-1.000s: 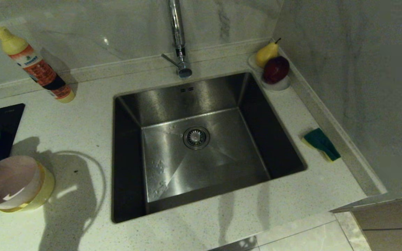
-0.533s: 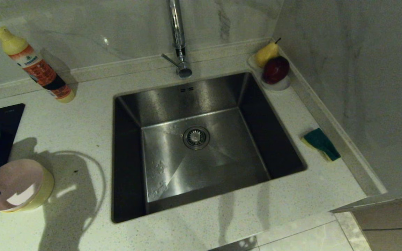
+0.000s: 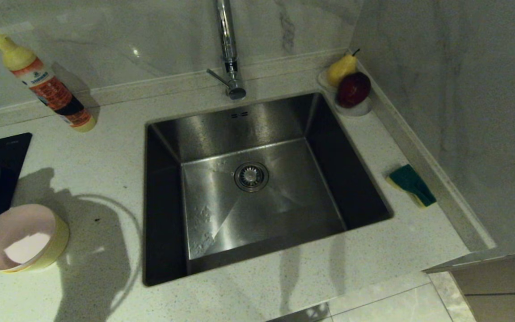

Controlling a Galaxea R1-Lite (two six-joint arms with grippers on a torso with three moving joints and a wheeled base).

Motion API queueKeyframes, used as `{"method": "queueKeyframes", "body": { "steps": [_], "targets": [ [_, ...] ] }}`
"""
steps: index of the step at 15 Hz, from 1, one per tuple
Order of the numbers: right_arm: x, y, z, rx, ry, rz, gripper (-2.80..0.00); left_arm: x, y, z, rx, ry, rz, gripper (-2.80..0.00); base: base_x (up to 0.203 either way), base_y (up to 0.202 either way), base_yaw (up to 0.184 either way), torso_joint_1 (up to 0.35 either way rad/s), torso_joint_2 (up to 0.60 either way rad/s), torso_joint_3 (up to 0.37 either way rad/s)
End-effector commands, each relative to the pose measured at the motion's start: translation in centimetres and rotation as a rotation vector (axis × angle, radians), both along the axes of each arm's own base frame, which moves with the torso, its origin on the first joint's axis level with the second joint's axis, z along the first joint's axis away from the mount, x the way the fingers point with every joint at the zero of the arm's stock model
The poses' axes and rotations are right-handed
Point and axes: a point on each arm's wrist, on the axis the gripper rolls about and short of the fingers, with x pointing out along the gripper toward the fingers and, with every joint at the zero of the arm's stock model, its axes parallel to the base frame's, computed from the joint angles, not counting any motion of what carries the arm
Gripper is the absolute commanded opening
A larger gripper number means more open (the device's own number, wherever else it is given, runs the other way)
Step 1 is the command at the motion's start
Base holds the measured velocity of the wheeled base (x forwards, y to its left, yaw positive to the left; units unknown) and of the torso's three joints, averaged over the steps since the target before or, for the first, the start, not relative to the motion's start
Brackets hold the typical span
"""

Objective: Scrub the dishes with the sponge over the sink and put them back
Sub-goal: Place the bowl on the bowl

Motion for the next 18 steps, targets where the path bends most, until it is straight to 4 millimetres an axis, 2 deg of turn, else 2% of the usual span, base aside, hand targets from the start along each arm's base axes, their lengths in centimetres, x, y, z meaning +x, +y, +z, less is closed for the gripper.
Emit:
{"method": "queueKeyframes", "body": {
  "steps": [1,3,4,9,13,18],
  "targets": [
    [0.0,0.0,0.0,0.0,0.0,0.002,-2.8,-1.0,-0.8,1.8,0.05,-0.059,0.015,0.0,0.0,0.0,0.0,0.0,0.0,0.0],
    [0.0,0.0,0.0,0.0,0.0,0.002,-2.8,-1.2,-0.5,2.1,0.075,-0.04,0.071,0.0,0.0,0.0,0.0,0.0,0.0,0.0],
    [0.0,0.0,0.0,0.0,0.0,0.002,-2.8,-1.1,-0.3,2.0,0.081,-0.028,0.104,-2.8,0.0,0.0,0.0,0.0,0.0,0.0],
    [0.0,0.0,0.0,0.0,0.0,0.002,-2.8,0.8,1.8,2.9,0.055,-0.028,0.252,-2.8,0.0,0.0,0.0,0.0,0.0,0.0],
    [0.0,0.0,0.0,0.0,0.0,0.0,-2.8,3.8,4.7,2.8,0.007,-0.022,0.33,-2.8,0.0,0.0,0.0,0.0,0.0,0.0],
    [0.0,0.0,0.0,0.0,0.0,0.0,-2.8,6.2,6.8,3.4,-0.103,-0.049,0.43,-2.8,0.0,0.0,0.0,0.0,0.0,0.0]
  ]
}}
